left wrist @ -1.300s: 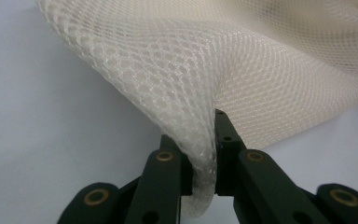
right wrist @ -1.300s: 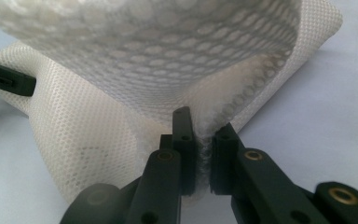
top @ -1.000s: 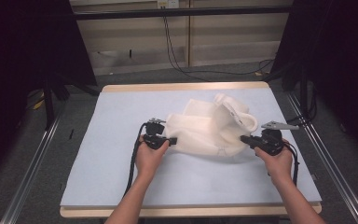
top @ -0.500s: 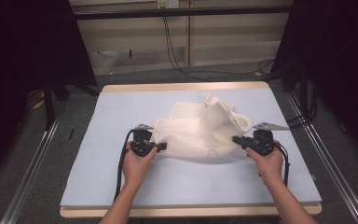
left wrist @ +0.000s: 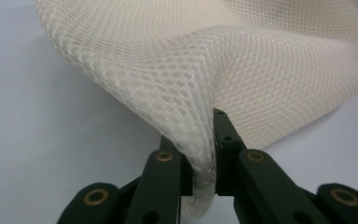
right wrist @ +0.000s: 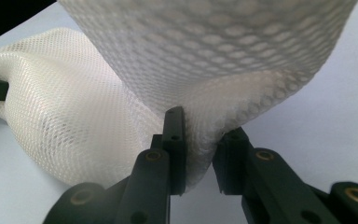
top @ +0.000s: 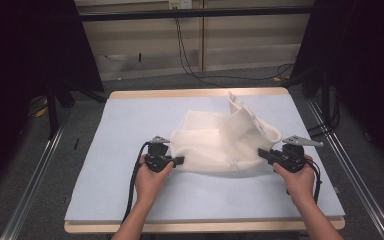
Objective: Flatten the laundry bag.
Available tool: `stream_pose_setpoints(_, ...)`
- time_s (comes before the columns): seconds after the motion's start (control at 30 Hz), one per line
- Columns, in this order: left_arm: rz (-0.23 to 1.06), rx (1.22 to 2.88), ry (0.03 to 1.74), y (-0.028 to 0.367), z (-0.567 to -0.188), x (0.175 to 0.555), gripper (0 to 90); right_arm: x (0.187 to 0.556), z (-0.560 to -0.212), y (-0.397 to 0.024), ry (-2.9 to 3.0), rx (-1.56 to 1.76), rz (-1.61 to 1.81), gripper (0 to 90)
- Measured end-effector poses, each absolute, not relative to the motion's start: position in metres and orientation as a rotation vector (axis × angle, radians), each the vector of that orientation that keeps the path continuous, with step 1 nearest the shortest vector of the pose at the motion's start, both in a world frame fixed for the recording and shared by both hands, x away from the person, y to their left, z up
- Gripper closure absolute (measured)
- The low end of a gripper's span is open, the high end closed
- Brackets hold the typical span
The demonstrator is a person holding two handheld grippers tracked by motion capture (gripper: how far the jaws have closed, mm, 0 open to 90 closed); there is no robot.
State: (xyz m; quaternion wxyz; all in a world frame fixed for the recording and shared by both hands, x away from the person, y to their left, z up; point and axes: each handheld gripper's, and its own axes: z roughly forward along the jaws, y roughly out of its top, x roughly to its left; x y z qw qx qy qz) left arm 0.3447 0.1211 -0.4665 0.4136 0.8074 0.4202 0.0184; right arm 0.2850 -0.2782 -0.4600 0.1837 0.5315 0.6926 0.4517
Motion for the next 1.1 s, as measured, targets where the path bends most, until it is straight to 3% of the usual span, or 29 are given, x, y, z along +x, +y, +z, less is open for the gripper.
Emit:
stream_pose_setpoints(0.33,0.050,2.032,1.037,0.116,-0.466,0.341,82.6,0.278,-0.459,-0.287,1.938,1.525,1.261,73.5)
stream_pose_setpoints(0.57,0.053,2.033,1.031,0.115,-0.468,0.341,82.0,0.273,-0.461,-0.295,1.917,1.521,1.239,60.7)
stream_pose_setpoints(0.9,0.067,2.047,1.019,0.112,-0.468,0.342,80.0,0.268,-0.464,-0.304,1.901,1.558,1.214,49.6)
stream_pose_setpoints(1.1,0.075,2.051,1.010,0.111,-0.467,0.342,77.0,0.265,-0.466,-0.314,1.894,1.587,1.157,35.9)
